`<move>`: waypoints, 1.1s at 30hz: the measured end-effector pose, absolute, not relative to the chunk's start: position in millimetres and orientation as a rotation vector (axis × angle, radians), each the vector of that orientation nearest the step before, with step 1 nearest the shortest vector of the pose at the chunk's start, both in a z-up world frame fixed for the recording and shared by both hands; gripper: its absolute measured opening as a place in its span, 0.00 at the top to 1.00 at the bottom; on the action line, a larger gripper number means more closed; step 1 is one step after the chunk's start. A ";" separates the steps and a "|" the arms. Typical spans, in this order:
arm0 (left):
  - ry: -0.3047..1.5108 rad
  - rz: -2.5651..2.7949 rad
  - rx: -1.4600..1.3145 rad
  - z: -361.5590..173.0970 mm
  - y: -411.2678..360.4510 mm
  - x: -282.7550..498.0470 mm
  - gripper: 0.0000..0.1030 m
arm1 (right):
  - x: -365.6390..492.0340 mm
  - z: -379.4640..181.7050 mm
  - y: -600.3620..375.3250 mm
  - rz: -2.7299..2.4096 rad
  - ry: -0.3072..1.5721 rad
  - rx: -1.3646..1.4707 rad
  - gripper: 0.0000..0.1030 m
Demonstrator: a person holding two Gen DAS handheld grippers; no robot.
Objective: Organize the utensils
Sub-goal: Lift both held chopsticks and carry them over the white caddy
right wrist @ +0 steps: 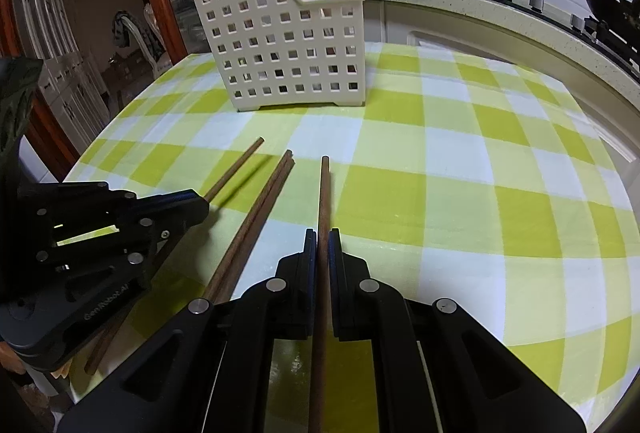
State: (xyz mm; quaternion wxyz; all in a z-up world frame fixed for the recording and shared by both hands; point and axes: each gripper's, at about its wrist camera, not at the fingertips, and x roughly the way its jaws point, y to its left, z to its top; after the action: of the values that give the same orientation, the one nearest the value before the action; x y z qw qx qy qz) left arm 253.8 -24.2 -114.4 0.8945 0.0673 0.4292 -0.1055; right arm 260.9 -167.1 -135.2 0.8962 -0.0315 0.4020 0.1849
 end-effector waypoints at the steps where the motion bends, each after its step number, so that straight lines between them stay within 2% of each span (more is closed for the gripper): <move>1: 0.880 -0.217 0.138 -110.7 -23.4 252.1 0.94 | 260.0 -133.2 -166.9 0.384 0.827 -0.062 0.94; 33: 0.613 -0.220 0.101 -3.8 -6.2 190.1 0.94 | 220.1 -36.9 -177.6 0.444 0.534 -0.018 0.94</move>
State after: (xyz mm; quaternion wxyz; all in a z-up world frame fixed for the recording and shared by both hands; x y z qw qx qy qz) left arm 190.1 -6.2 -3.8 0.9461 0.0497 0.3012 -0.1078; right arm 220.1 -177.6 -36.9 0.9403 -0.0088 0.2619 0.2174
